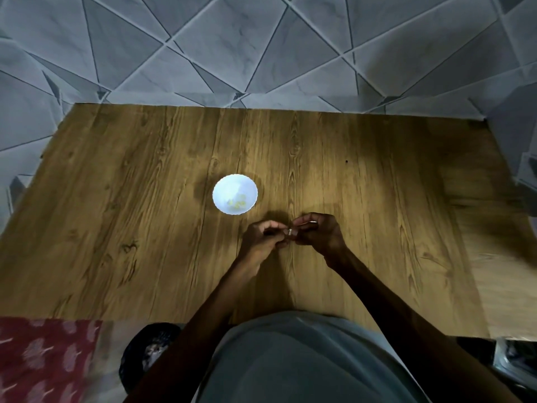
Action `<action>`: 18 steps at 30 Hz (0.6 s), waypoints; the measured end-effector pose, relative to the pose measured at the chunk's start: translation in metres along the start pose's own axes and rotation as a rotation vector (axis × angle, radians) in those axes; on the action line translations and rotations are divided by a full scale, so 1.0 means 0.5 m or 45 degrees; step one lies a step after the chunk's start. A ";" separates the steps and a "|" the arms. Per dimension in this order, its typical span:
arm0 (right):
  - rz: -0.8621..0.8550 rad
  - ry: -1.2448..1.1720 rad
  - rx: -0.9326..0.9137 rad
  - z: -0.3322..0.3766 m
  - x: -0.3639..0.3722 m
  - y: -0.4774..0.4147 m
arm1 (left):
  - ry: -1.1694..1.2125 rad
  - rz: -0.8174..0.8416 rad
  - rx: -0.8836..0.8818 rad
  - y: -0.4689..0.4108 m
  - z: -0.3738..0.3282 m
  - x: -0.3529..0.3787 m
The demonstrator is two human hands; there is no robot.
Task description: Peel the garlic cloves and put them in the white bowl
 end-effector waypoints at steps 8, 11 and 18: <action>0.032 0.058 -0.010 0.003 0.010 0.009 | -0.351 -0.062 0.059 -0.002 -0.019 -0.005; -0.010 0.096 0.013 -0.003 0.002 0.005 | -0.451 -0.121 0.072 -0.004 -0.024 -0.005; 0.109 0.864 -0.308 -0.019 -0.009 0.006 | -0.758 -0.257 0.234 -0.031 -0.034 -0.023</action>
Point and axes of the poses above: each hand's wrist, its own y-axis away from the middle knuckle, its own x-axis out of the palm, z = x × y, the point moved 8 cm from there along -y, towards the middle knuckle, and after that the axes turned 12 degrees about -y, right-handed, at the moved point
